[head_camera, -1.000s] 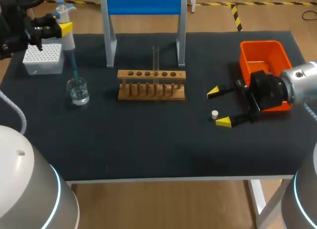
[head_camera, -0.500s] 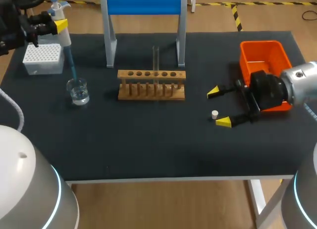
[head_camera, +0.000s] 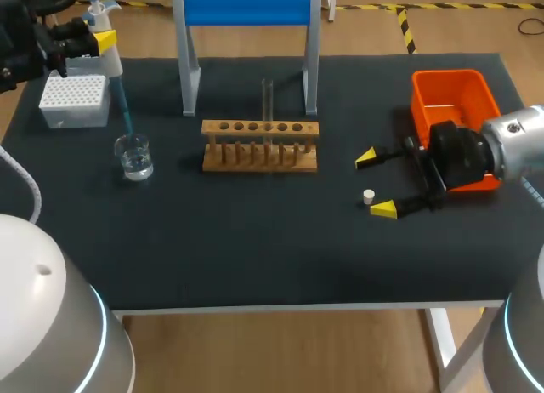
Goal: Invert the test tube, pick up the pipette, mount the tip to pipette, aspirate from beaker and dispense into the tube, eject the tip, return the pipette, and cap with the stopper.
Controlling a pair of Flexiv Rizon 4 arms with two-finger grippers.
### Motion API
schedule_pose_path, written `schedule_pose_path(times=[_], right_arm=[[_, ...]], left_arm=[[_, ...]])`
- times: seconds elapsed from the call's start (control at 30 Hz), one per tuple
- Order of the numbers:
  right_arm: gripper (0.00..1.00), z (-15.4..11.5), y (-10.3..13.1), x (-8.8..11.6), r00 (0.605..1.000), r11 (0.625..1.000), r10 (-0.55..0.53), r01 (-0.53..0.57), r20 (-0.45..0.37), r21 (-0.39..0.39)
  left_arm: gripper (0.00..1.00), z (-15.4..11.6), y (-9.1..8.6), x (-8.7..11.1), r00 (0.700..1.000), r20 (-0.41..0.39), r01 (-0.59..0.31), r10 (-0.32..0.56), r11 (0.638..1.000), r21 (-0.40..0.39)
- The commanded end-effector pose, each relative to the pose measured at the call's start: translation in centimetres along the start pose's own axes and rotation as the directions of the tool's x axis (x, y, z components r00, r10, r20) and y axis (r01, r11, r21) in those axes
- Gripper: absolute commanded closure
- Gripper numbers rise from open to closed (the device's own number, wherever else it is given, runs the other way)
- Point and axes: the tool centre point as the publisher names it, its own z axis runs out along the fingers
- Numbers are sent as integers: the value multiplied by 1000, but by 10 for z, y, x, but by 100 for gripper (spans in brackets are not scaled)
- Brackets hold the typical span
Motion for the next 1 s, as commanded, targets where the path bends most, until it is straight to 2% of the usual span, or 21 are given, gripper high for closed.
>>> schedule_pose_path(times=[0.03, 0.7, 0.83, 1.0], right_arm=[[0, -1, 1, 1, 1000, 1000, 0, 0, -1, 1], [0, -1, 1, 1, 1000, 1000, 0, 0, -1, 1], [0, 21, 9, 3, 999, 996, -18, 16, 26, 89], [0, 45, 17, 2, 998, 991, -9, 2, 55, 131]], left_arm=[[100, 1, 0, 0, 1000, 2, -1, 1, 1000, 0], [100, 1, 0, 0, 1000, 2, -1, 1, 1000, 0], [100, 1, 0, 0, 1000, 2, -1, 1, 1000, 0], [100, 1, 0, 0, 1000, 2, -1, 1, 1000, 0]])
